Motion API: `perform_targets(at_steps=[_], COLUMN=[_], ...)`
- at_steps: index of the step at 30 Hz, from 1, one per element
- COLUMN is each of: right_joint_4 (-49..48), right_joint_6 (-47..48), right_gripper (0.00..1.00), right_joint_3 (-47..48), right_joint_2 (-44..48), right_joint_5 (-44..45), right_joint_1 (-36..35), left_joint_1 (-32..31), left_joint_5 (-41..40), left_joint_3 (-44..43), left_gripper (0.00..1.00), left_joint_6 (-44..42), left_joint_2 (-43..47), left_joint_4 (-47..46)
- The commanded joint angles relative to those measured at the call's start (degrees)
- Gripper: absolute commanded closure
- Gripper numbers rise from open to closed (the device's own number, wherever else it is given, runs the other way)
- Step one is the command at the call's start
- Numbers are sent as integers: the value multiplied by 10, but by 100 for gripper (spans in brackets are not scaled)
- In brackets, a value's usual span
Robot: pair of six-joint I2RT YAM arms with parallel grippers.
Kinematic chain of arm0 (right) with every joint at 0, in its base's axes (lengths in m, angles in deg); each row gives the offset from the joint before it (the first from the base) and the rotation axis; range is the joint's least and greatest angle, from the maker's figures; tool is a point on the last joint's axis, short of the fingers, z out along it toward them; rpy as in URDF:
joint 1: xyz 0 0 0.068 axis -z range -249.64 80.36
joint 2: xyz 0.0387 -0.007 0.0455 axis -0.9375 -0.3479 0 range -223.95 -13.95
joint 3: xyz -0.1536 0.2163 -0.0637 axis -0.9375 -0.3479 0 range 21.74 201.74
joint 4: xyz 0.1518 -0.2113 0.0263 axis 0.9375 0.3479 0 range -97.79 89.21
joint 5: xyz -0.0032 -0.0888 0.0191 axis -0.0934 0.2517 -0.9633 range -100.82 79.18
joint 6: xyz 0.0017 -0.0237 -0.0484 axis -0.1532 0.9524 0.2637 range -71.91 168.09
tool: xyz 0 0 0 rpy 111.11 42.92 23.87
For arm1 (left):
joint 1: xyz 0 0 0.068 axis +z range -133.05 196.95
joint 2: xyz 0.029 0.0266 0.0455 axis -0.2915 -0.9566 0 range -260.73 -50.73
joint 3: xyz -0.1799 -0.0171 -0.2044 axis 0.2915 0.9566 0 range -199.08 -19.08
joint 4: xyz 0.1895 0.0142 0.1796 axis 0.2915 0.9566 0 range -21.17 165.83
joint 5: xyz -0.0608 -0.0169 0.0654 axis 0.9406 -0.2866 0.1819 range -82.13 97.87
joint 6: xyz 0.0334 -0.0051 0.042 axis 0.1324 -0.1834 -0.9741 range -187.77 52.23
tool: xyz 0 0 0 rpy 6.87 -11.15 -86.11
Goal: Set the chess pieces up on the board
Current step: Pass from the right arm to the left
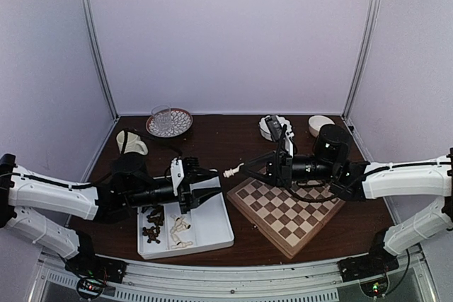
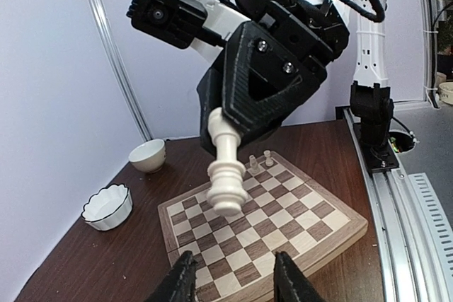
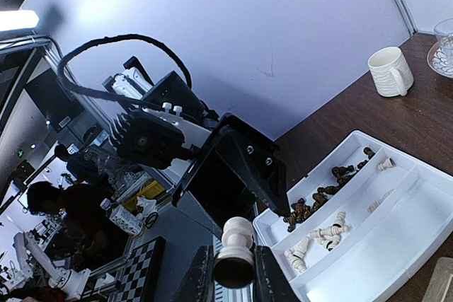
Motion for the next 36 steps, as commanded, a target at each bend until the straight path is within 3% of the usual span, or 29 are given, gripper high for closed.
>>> perform_targets(at_steps=[1,3,7,18,24,31,36], right_joint_4=[-21,-21,-16,-14,-15,-39,-44], right_joint_6=[11,11,14,16,15,5,7], right_gripper=[89,89,89,89,89,90,90], right_joint_3=[1,3,4,9,12,6,1], right_joint_2=[-2,-5,-6,-23,-30,-32,-23], right_joint_5=[-16,-18,-17,-16,-18,-22,-22], right_joint_1=[-9,-10,-11,-11,-12,-13,-12], left_joint_1=[-3,-3,-3,-3,-3,-3,-3], left_joint_5=[27,31,37,54,41,35,26], left_joint_3=[-33,-36,-37,-33,-34,-31,-28], left_gripper=[63,64,76,77,88,68,65], left_joint_6=[-9,-7,-12,-10,-11,-12,-16], left_joint_2=[-14,-18,-20,-18,-21,-26,-29], left_joint_4=[-41,-46,-50,-63,-56,-55,-54])
